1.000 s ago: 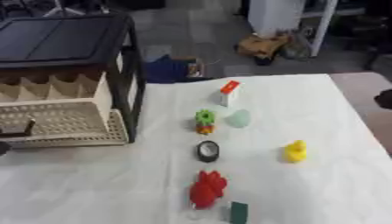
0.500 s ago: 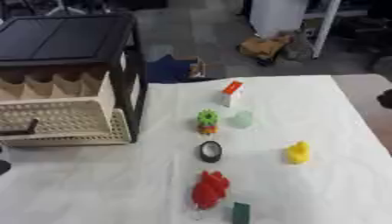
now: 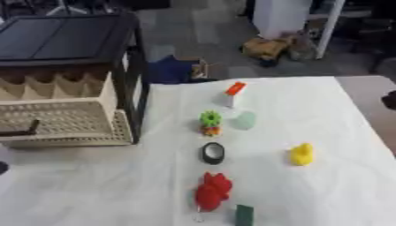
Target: Pick up objects from table and place into drawer.
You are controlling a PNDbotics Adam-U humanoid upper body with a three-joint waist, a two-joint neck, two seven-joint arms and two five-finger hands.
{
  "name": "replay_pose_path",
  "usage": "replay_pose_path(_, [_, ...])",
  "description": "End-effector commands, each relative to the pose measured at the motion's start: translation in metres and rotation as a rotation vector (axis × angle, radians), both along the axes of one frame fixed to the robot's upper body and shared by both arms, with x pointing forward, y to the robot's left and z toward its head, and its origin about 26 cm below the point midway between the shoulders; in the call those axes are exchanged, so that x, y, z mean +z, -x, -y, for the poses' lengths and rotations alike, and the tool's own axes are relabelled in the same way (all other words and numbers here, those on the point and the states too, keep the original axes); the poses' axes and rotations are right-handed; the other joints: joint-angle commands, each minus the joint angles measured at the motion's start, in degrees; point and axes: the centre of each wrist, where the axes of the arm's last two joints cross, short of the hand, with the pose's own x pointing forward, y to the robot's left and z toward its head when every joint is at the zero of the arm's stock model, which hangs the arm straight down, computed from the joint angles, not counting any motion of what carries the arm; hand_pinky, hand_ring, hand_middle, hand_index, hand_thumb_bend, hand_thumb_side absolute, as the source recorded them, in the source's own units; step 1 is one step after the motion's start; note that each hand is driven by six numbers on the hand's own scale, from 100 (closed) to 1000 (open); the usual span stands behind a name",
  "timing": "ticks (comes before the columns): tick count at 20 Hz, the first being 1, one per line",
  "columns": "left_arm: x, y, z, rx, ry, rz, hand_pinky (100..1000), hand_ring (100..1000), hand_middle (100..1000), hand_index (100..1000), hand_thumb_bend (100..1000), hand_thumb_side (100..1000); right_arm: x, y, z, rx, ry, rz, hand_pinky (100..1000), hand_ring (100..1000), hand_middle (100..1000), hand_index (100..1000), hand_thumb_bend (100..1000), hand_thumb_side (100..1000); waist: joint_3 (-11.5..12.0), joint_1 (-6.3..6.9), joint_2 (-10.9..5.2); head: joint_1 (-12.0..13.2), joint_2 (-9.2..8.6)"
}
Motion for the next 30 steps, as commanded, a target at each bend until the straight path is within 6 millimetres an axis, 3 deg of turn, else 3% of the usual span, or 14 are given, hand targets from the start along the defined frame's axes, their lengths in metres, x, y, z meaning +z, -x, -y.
replay_pose_path(1, [0.021, 0.010, -0.001, -0.006, 0.011, 0.062, 100, 100, 100, 823, 378, 1000, 0.009, 0.002, 0.002, -0.002, 0.017, 0.027, 659, 621, 566, 910, 188, 780, 0.07, -0.11, -1.12, 0.06, -0.57])
replay_pose_path(9, [0.035, 0.020, 0.005, -0.017, 0.045, 0.093, 100, 100, 100, 917, 398, 1000, 0.009, 0.002, 0.002, -0.003, 0.016, 0.027, 659, 621, 566, 910, 187, 778, 0.23, -0.10, -1.26, 0.00, -0.55])
replay_pose_path(24, [0.032, 0.005, 0.011, 0.036, -0.102, 0.089, 100, 100, 100, 890, 501, 1000, 0.010, 0.002, 0.001, 0.001, 0.016, 0.029, 658, 621, 565, 910, 187, 769, -0.42, 0.32, -1.26, 0.87, -0.67])
replay_pose_path(30, [0.032, -0.006, 0.014, 0.057, -0.181, 0.113, 100, 100, 100, 896, 501, 1000, 0.010, 0.002, 0.001, 0.002, 0.017, 0.026, 657, 620, 565, 910, 185, 763, -0.63, 0.67, -1.44, 1.13, -1.01])
